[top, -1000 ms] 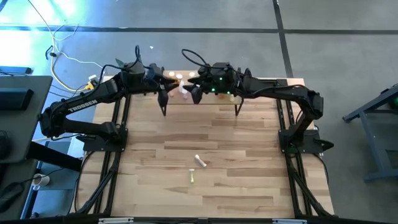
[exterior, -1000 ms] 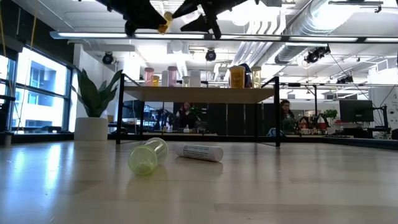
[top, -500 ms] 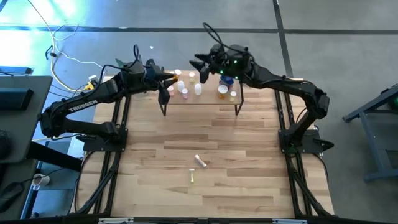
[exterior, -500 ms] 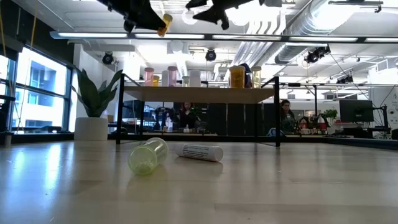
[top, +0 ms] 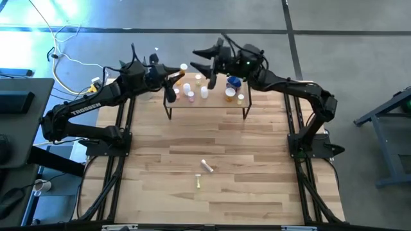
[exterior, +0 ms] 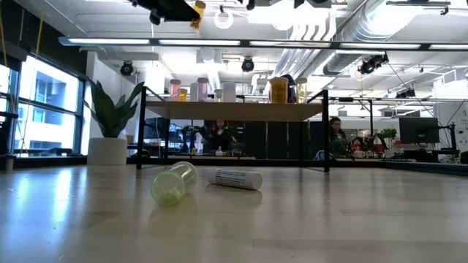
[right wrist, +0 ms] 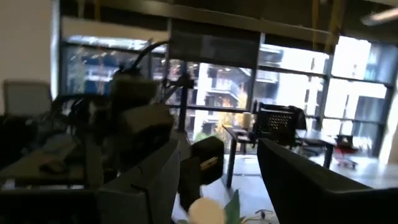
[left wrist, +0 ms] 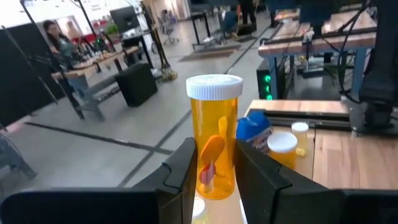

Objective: Pick and place medicine bottles onto shelf by color
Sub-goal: Put the small orange pill bottle on the shelf

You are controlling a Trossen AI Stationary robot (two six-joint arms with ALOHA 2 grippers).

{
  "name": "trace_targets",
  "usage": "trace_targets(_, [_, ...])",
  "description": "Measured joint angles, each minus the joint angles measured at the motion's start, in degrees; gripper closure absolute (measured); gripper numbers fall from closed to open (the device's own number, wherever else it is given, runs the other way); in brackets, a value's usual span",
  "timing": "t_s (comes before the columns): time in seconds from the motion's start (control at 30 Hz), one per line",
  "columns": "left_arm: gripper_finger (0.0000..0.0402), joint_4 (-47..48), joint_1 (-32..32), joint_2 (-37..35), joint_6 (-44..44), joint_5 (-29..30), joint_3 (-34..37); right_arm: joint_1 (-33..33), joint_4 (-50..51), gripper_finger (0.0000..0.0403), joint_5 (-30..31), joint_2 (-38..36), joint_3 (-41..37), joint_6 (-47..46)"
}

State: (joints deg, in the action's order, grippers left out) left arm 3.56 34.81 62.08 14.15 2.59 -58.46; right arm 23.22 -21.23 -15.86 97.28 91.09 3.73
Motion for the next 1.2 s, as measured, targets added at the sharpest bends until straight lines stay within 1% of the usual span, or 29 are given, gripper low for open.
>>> trace_targets(0.07, [0.0316, -0.9, 0.0, 0.2, 0.0, 0.0, 0.0, -0.1, 0.0, 0.0198, -1.0, 0.8, 0.0, 2.4])
trace_targets(0.27, [0.0316, -1.1, 0.0, 1.2, 1.0, 1.0, 0.0, -0.3, 0.5, 0.0198, -1.1, 2.8, 0.0, 2.1])
trace_targets(0.63, [0.0316, -4.7, 0.0, 5.6, -1.0, 1.1, 0.0, 1.5, 6.9, 0.0198, -1.0, 3.3, 0.0, -3.8])
trace_targets(0.97, [0.0316, -9.0, -1.6, 8.9, -0.5, 1.0, 0.0, 1.6, 11.4, 0.0198, 1.8, 3.3, -0.1, -3.8])
trace_targets(1.2, [0.0316, -9.5, -1.6, 9.4, 1.6, 3.9, 0.0, 1.7, 13.9, 0.0198, 3.0, 3.3, -0.1, -3.9])
